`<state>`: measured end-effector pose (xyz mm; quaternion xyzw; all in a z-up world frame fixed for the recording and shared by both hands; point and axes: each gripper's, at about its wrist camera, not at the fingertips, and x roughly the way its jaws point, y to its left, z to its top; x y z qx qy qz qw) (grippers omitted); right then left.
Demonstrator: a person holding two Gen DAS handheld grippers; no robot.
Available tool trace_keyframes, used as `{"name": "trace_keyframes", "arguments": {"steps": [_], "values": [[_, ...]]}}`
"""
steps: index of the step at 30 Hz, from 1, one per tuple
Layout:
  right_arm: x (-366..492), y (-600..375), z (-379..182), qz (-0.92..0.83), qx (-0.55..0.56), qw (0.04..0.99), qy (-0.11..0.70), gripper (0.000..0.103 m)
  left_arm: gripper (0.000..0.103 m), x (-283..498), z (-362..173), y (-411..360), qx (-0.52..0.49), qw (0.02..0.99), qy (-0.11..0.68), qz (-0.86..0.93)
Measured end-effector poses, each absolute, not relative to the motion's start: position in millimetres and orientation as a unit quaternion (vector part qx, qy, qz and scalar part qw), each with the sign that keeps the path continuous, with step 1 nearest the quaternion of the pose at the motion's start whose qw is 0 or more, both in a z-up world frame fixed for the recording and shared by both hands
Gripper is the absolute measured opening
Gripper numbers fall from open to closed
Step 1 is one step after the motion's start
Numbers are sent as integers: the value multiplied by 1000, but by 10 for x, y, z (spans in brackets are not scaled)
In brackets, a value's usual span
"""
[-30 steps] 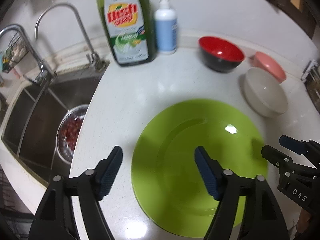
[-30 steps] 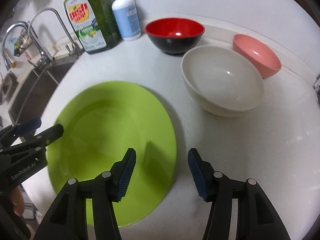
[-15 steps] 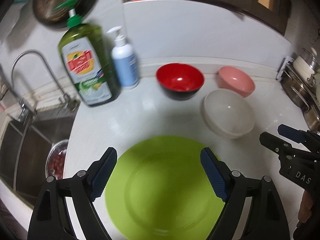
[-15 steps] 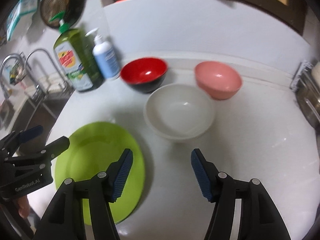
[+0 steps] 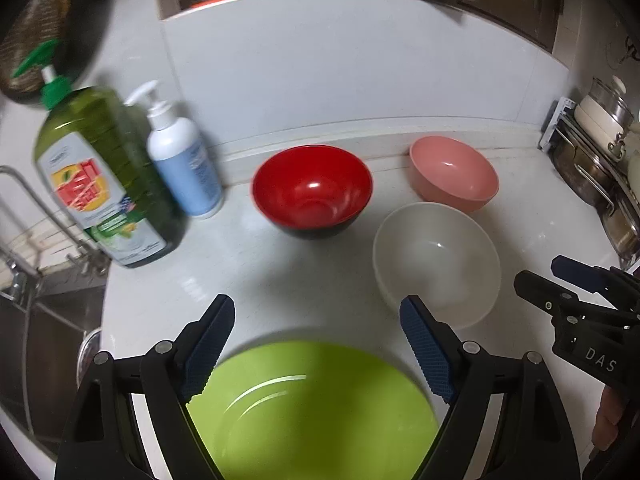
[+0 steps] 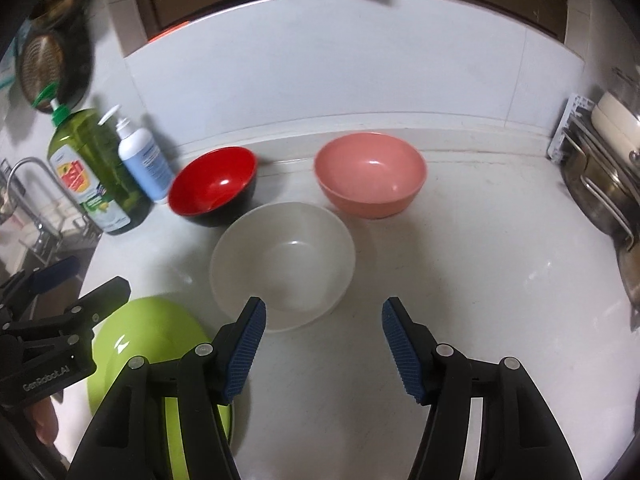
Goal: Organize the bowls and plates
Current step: 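Move both grippers to the white bowl and close on its rim, then lift the white bowl with both grippers and carry it beside the plate stack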
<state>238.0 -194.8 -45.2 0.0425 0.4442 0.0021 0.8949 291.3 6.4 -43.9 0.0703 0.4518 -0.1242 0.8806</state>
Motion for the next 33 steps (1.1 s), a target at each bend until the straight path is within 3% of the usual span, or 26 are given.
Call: {"name": "trace_keyframes", "arguments": {"steps": [10, 19, 22, 26, 33], "values": [[2722, -2148, -714, -20, 65, 881, 469, 61, 77, 3308, -763, -169, 81, 858, 490, -133], [2921, -2257, -940, -23, 80, 866, 493, 59, 61, 3515, -1004, -380, 82, 837, 519, -150], [2966, -2271, -997, -18, 88, 861, 500, 52, 55, 3546, -1051, -415, 83, 833, 524, -156], [3017, -2281, -1073, -8, 100, 854, 510, 41, 37, 3584, -1112, -461, 86, 825, 534, -166], [3043, -2287, -1142, -2, 113, 846, 521, 25, 16, 3637, -1183, -502, 69, 811, 549, -189]]}}
